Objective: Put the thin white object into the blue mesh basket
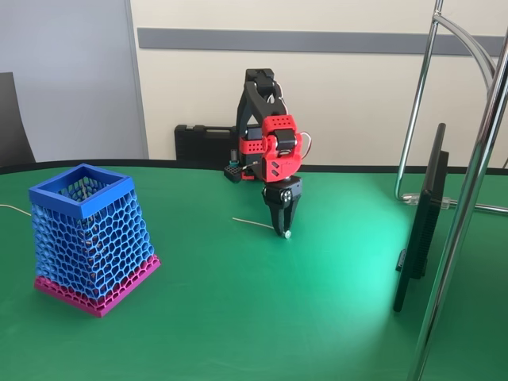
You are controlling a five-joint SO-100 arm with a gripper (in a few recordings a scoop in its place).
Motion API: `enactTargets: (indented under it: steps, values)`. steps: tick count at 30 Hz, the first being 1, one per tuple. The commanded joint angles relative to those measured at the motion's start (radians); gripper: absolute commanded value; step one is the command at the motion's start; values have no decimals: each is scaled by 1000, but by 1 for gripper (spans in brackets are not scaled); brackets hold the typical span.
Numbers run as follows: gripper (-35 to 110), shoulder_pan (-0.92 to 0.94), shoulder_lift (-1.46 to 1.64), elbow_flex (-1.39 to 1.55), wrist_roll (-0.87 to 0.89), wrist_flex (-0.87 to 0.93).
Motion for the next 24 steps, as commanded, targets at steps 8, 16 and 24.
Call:
enactTargets:
  steps: [8,16,24]
  values:
    - [10,12,-5,-40,-8,14]
    - [10,15,-12,-49,-15,17]
    - [7,15,-28,-72,-17,35]
